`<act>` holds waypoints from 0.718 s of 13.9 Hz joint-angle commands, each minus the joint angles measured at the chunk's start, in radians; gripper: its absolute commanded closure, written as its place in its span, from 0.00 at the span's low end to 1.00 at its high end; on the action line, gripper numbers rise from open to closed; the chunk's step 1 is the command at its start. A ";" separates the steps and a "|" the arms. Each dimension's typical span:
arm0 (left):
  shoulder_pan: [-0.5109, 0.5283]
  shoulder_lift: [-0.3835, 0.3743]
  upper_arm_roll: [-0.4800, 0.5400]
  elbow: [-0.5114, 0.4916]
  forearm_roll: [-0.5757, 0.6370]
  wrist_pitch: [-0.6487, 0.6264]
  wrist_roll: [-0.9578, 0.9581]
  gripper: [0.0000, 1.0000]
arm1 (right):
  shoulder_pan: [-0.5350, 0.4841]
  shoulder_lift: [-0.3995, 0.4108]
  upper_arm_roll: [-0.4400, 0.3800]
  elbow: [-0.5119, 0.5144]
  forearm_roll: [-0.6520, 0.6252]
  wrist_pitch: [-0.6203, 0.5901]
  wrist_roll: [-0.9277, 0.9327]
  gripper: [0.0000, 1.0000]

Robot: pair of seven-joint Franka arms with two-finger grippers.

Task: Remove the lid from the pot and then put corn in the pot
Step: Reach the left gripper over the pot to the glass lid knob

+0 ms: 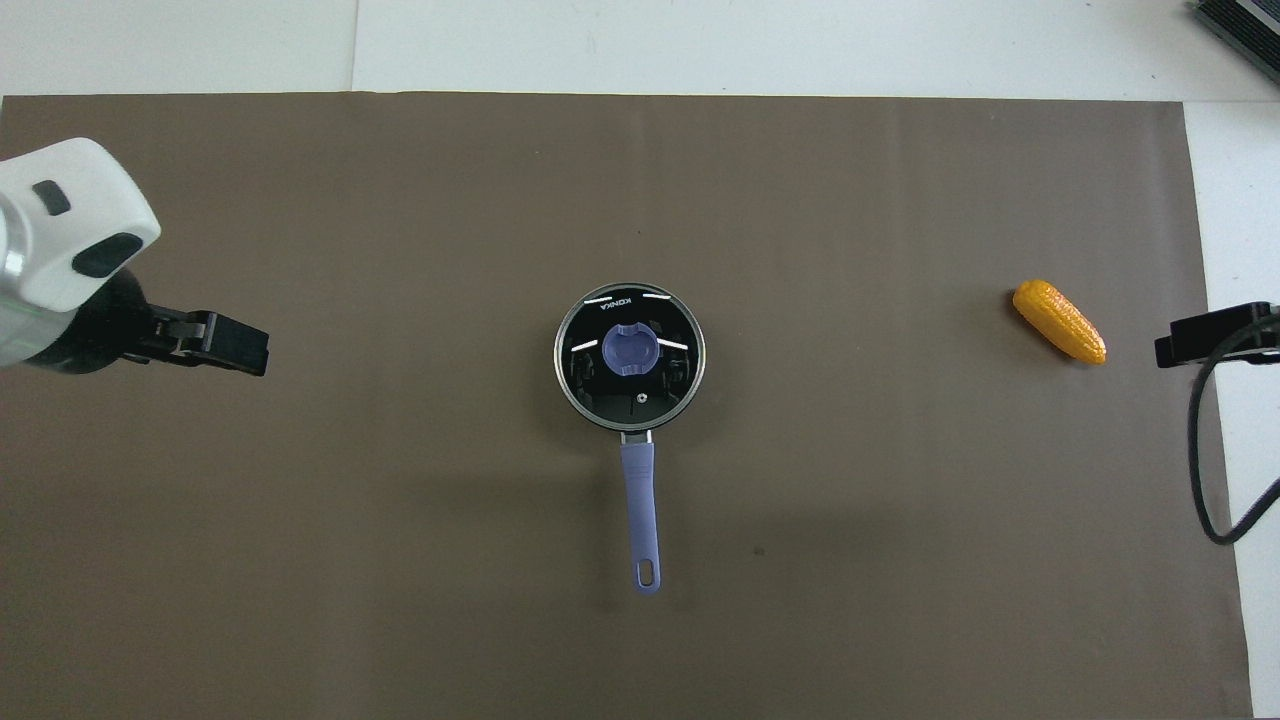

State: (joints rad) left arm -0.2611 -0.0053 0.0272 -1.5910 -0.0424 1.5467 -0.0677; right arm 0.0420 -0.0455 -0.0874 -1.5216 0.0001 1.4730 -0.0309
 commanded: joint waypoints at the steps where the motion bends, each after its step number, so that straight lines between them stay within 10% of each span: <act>1: -0.096 0.017 0.014 -0.020 0.009 0.071 -0.127 0.00 | -0.004 -0.019 0.002 -0.018 0.003 0.003 -0.024 0.00; 10: -0.334 0.252 0.014 0.057 0.021 0.228 -0.466 0.00 | -0.004 -0.019 0.000 -0.018 0.003 0.003 -0.024 0.00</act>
State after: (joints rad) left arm -0.5341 0.1714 0.0252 -1.5911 -0.0413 1.7644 -0.4593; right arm 0.0420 -0.0455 -0.0874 -1.5216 0.0001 1.4730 -0.0309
